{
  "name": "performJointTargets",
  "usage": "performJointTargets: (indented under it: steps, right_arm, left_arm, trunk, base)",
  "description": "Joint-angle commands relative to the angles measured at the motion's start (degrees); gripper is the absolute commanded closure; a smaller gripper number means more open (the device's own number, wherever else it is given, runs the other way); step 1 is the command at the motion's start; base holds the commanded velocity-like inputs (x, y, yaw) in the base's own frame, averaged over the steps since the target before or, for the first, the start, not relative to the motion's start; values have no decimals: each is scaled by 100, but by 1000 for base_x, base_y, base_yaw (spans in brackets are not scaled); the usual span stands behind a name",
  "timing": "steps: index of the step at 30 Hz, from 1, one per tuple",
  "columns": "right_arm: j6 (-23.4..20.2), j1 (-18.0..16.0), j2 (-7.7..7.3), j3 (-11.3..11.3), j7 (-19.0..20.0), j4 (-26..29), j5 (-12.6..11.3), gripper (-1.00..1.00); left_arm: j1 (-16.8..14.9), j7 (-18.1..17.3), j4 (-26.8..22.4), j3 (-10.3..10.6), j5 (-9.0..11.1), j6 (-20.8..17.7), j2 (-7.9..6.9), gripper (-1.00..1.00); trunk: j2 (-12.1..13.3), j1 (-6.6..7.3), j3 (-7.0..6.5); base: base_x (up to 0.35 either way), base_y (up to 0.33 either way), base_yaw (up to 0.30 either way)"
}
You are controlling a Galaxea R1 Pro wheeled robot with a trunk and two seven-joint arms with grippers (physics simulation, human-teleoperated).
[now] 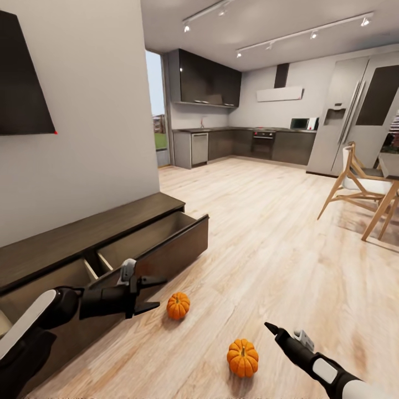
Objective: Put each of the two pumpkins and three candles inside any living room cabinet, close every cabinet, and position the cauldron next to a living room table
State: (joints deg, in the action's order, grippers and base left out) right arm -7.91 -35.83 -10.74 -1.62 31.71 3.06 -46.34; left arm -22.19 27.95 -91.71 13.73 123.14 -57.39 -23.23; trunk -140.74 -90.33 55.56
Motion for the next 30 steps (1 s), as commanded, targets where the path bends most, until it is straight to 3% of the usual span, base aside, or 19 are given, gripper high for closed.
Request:
performJointTargets:
  steps: [1,6,14,25,27,30]
  right_arm:
    - [-62,-3,0,135,-21,0,15,-100]
    - [-77,-3,1,515,-386,-2,120,-100]
    - [-73,-3,8,582,-564,0,133,-100]
    - [-53,-3,2,591,-444,3,138,-100]
    - [-53,-3,1,592,-327,4,140,-100]
    - [-53,-3,-1,592,278,2,142,-100]
  left_arm:
    - [-5,-124,-6,20,61,2,-15,-100]
    - [-5,-508,-7,72,61,0,-28,-100]
    - [-5,-588,-4,199,61,-1,-24,-100]
    - [-5,-593,-4,204,61,-1,-24,-100]
    - [-5,-595,-4,203,61,-2,-24,-100]
    - [-5,-597,-4,201,61,-1,-24,-100]
  trunk:
    - [-44,-21,24]
    - [-244,-131,114]
    - [-261,-154,290]
    - [-275,-183,534]
    - [-278,-188,578]
    - [-282,-196,645]
  base:
    - [0,0,0]
    - [0,0,0]
    - [0,0,0]
    - [0,0,0]
    - [0,0,0]
    - [0,0,0]
